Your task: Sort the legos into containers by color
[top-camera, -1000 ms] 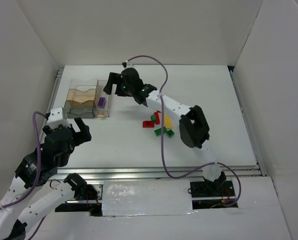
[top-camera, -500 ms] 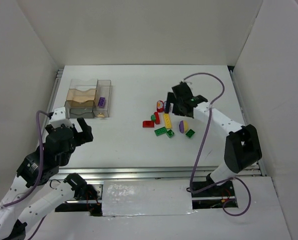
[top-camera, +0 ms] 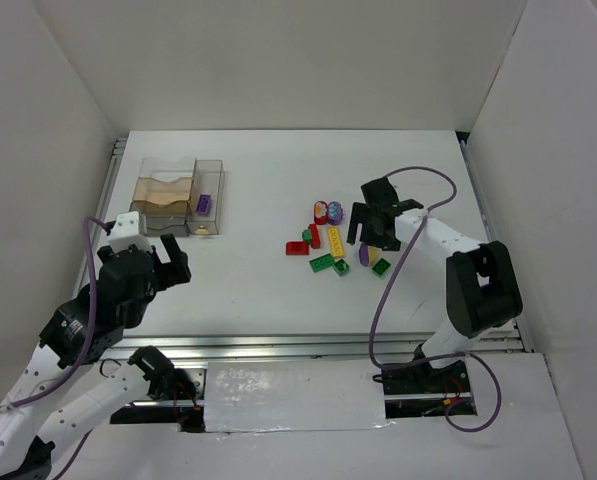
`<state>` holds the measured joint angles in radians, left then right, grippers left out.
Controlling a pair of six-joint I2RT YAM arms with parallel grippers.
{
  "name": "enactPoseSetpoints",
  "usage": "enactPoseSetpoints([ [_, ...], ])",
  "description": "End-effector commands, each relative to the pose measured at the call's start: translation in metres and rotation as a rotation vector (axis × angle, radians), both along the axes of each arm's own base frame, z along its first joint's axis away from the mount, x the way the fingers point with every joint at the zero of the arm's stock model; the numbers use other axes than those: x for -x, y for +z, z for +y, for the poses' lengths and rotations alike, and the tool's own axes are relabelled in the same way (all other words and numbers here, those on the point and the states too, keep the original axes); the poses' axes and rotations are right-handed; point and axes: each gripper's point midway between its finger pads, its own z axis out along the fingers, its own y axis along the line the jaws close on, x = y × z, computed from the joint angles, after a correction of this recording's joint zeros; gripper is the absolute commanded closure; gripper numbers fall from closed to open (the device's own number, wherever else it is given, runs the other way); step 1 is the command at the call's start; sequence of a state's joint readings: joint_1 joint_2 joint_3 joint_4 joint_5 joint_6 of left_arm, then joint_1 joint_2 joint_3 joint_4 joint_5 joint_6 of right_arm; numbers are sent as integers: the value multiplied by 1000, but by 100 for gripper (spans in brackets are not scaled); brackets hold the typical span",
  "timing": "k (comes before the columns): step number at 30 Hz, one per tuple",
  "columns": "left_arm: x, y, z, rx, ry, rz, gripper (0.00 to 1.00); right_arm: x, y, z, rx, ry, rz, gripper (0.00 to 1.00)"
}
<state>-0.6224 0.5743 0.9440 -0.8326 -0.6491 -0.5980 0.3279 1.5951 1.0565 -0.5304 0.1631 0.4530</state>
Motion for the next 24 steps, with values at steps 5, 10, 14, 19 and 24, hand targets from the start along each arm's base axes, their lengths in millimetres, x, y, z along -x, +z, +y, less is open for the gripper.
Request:
enactPoseSetpoints([
  [5,-6,7,-4,2,-19,-30,0,-10,-17,-4,30,3,21,15],
  [10,-6,5,-5,0,-22,-24,0,-17,-21,-2,39,11,28,35],
  [14,-7,5,-6,-2,-24,-24,1,-21,-12,4,20,30,-10,47],
  [19,-9,3,-8,-12,-26,-9,1,-23,-8,2,38,37,-19,76],
  [24,-11,1,-9,-20,-26,4,0,-19,15,16,28,65,-95,98],
])
